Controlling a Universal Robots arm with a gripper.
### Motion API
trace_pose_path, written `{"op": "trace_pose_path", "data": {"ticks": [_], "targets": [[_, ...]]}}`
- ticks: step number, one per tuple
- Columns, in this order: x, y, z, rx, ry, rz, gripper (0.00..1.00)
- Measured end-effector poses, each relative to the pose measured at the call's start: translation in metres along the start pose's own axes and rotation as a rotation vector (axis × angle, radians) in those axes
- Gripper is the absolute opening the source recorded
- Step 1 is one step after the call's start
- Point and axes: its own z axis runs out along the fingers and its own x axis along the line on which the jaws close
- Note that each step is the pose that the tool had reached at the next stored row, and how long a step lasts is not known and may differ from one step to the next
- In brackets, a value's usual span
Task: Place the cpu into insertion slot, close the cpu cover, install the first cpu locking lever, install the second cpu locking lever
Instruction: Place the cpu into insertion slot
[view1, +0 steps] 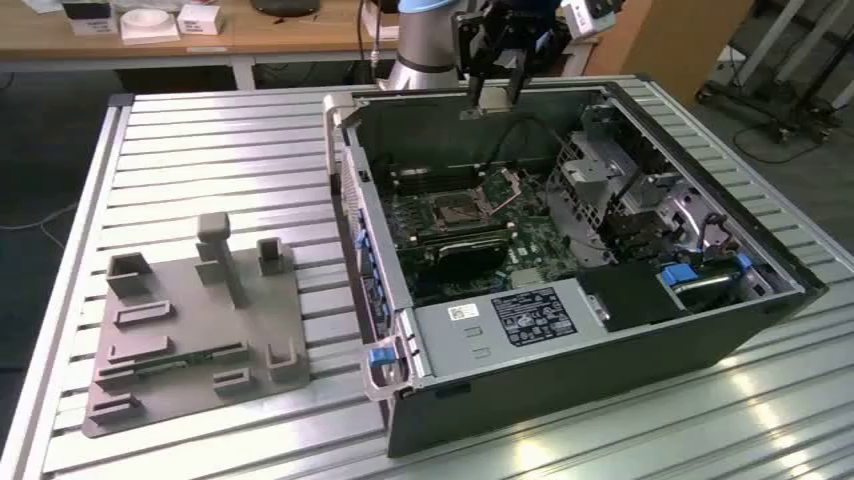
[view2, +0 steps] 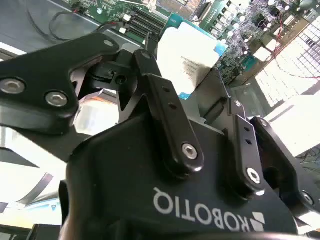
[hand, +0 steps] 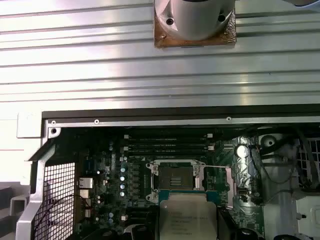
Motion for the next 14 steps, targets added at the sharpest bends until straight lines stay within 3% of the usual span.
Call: {"op": "trace_pose_path", "data": {"ticks": [14], "targets": [[0.0,0.0,0.0,0.0006,0.0,0.0,0.54]]}}
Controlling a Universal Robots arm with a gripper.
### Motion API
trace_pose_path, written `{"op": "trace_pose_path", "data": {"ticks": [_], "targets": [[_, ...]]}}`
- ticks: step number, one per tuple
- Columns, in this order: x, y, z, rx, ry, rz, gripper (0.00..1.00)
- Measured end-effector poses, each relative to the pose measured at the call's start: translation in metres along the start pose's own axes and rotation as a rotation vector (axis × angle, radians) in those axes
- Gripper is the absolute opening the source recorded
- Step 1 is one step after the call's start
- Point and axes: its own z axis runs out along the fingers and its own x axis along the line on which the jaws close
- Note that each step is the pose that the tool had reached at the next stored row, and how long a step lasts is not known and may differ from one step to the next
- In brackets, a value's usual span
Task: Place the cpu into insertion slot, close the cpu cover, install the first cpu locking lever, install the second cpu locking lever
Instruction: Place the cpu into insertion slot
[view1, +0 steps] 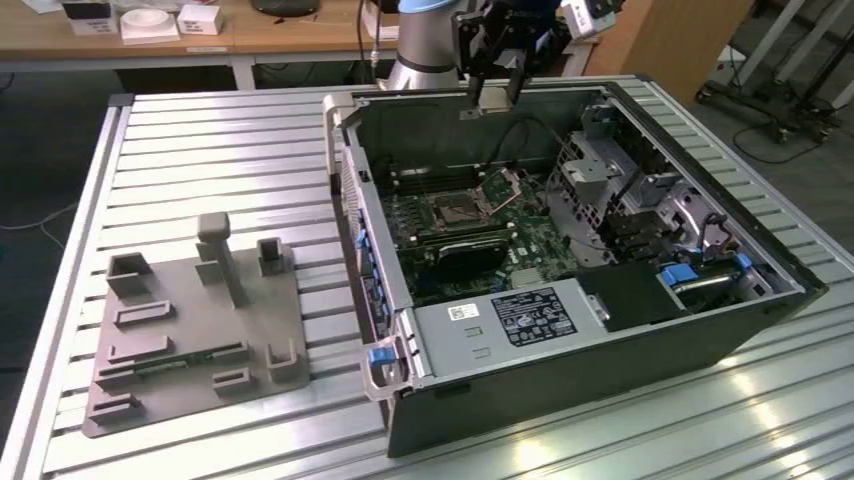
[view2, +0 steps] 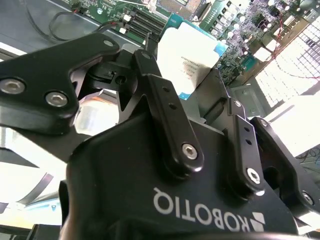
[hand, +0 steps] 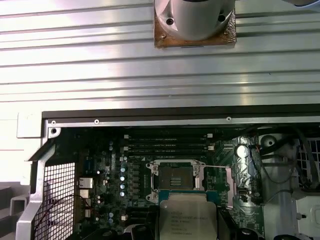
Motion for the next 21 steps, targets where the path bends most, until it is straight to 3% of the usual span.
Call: {"op": "trace_pose_path", "data": {"ticks": [8,15,21], "targets": [[0.0008,-0.0001,0.0013,0.001,-0.009,0.102,0.54],[0.0106,-0.0005,0.0026,0.0004,-0.0123,0.14,0.54],[0.0106,-0.0006,0.0035,-0.0015,-0.0205,0.232,0.54]]}}
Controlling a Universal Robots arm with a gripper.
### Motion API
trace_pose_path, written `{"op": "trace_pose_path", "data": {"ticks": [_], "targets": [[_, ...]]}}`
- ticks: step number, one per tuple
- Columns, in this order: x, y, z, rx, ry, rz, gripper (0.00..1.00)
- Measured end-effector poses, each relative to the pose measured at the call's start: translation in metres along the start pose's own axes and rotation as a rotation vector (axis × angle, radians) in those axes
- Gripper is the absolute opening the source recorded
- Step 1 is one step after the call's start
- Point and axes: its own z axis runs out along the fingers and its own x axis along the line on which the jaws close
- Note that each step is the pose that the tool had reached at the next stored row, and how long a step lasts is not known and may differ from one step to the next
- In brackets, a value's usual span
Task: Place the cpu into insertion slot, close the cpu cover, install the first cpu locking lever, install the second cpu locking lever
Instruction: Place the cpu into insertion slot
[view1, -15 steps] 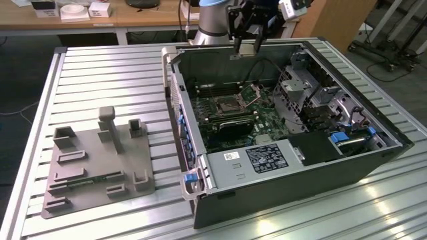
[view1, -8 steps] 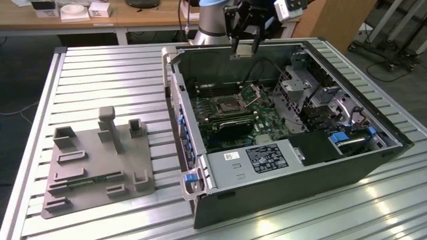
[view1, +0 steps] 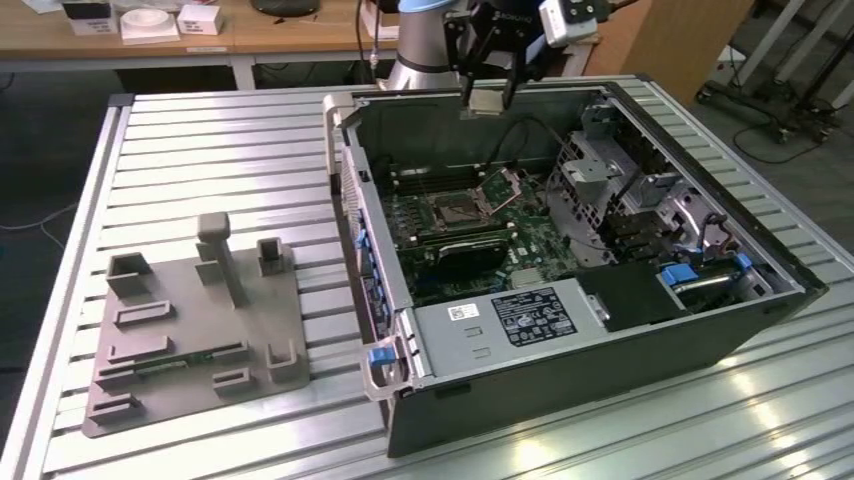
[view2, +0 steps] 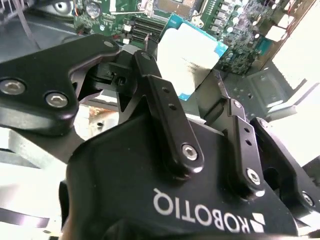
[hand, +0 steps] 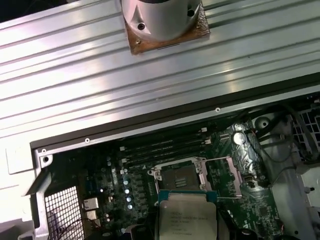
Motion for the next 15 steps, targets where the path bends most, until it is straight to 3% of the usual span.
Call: {"op": "trace_pose_path", "data": {"ticks": [10,15], "targets": [[0.0005,-0.0003,0.002,-0.003,-0.0132,0.153,0.54],[0.003,-0.0011,0.0027,-0.0039,-0.0174,0.202,0.54]]}}
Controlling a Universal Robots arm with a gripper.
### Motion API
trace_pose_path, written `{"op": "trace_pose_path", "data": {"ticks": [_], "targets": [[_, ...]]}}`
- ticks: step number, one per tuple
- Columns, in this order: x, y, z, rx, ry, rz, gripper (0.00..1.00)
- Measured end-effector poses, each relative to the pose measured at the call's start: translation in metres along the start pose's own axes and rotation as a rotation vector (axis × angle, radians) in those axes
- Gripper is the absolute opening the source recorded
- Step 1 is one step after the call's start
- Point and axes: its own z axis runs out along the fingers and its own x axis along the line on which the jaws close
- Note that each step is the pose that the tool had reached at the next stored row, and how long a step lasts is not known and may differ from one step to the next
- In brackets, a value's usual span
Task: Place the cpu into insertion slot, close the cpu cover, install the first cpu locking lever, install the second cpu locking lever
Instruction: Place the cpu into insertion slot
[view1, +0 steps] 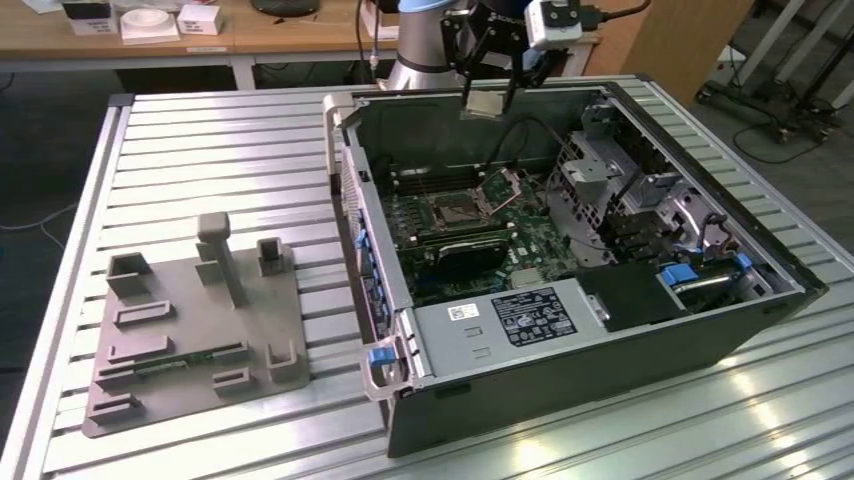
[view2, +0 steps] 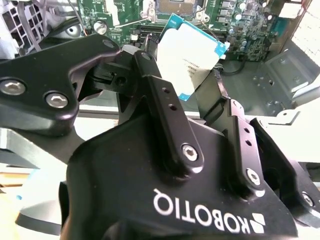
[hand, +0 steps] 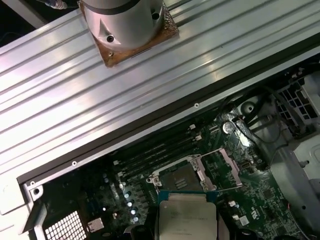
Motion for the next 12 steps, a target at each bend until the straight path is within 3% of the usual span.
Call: {"op": "trace_pose_path", "data": {"ticks": [12], "targets": [[0.0017,-0.0008,0.0001,-0.0002,-0.001,0.011,0.54]]}}
